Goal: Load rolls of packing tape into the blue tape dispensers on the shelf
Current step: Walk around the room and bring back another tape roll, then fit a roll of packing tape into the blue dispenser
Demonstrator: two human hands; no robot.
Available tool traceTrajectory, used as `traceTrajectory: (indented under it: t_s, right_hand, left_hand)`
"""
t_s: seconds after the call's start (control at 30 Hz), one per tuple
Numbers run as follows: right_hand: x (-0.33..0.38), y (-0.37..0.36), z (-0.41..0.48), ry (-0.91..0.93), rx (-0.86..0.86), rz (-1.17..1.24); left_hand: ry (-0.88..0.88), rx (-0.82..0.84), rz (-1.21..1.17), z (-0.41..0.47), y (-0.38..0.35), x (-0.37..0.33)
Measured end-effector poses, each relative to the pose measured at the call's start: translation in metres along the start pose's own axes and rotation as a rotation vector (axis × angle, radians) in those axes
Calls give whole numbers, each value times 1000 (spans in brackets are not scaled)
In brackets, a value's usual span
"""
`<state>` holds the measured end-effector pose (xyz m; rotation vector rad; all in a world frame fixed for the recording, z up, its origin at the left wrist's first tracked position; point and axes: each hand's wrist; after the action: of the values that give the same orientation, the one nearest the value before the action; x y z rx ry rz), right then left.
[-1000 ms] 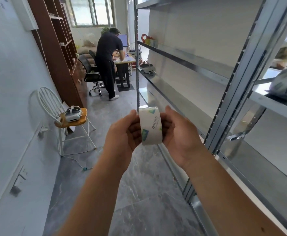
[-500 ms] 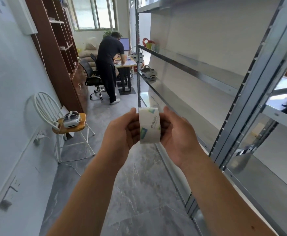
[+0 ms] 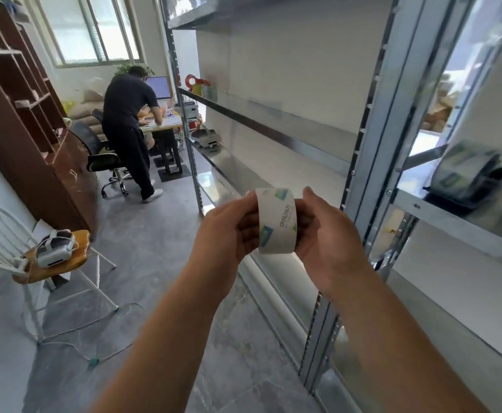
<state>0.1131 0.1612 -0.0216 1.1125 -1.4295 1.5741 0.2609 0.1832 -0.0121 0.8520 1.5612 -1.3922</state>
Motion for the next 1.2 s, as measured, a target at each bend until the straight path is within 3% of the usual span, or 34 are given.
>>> traceTrajectory:
  t_s: [0.3,0.47,0.63,0.8,1.0,1.2]
  right_hand:
    - [41,81,-29,180,-421,-79]
    - [55,99,-59,309,-680,-63]
    - [59,98,-83,388,-867,-46]
    - [59,92,-97,462,-997,-102]
    - [50,99,-112,427,-1251,-266]
    - [57,118,-134,438,-1312,-235]
  left_hand:
    - [139,396,5,36,-99,41]
    - [217,700,-35,39,-140,55]
    - [318,895,-31,35,-165,61]
    - [351,1003,-9,28,-180,61]
    - [260,1120,86,13,-194,67]
    - [216,1149,134,-9,-220,78]
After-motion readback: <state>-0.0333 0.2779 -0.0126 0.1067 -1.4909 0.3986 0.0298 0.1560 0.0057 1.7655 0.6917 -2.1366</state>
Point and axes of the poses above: each hand's wrist, its own z-axis towards the middle knuckle, its own y-axis out of the back of the hand, x = y × z, and after that the axes turned 4 degrees about -z, right-handed
